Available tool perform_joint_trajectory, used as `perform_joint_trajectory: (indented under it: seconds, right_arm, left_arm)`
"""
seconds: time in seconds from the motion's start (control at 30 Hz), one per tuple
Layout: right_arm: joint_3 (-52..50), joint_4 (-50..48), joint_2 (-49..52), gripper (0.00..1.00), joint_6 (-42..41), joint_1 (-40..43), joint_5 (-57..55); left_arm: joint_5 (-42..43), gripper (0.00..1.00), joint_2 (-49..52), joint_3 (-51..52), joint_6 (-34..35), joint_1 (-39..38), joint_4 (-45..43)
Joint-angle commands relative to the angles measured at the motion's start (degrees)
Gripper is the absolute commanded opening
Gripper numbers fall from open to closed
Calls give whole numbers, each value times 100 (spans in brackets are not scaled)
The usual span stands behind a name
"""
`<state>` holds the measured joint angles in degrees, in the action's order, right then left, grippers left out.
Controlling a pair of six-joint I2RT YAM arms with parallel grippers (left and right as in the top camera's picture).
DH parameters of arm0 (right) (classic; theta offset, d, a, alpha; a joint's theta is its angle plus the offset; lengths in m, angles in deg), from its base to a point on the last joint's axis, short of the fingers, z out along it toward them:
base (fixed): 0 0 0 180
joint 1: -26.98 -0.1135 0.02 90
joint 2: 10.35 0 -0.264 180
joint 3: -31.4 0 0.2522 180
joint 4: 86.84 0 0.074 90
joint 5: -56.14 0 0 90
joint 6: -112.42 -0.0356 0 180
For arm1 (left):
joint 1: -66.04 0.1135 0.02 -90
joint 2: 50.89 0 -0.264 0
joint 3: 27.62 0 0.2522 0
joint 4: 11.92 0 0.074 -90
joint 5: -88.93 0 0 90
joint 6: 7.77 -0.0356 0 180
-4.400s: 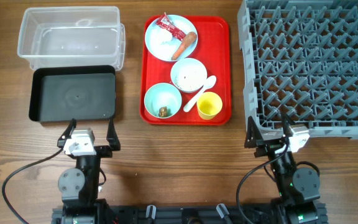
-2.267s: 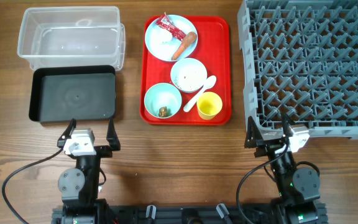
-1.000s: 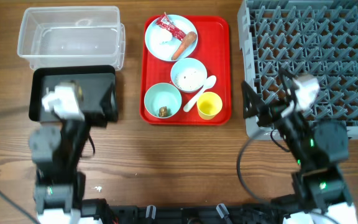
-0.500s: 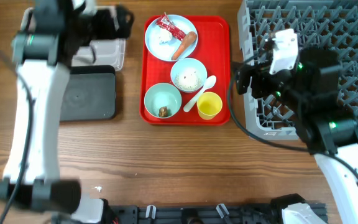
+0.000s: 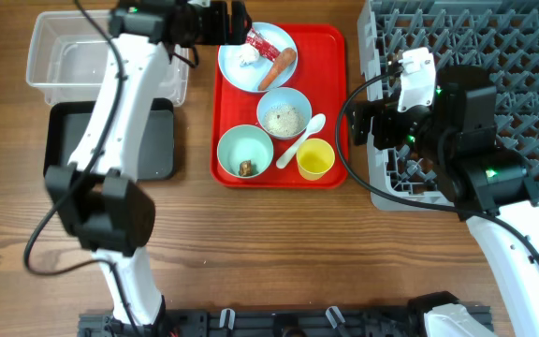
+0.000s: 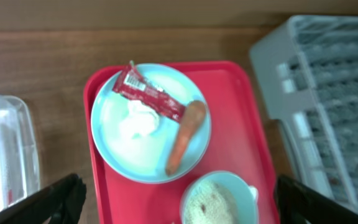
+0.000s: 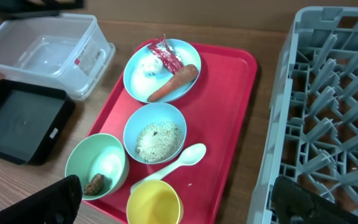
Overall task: Sort waste into correct bins and load items into the dishwasher rack
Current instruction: 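Grasp the white tissue on the plate with the left gripper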
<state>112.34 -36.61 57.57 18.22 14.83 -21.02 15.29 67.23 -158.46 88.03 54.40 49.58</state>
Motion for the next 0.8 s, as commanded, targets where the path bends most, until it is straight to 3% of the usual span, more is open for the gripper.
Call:
perform_joint_trajectory:
  seconds: [0.0,0.43,0.77]
  right_arm:
    - [160,87,37,100,-216,-22,-306]
    - [155,317,39,100,-216,-22,-391]
    - [155,389,39,100,-216,-22,-391]
  left_arm:
    - [-452,96,645,-101,566,-103,-350]
    - [-2184,98,2037,-101,494,-782,-1779]
    - [-2247,72,2474,-101,498,-745,-1840]
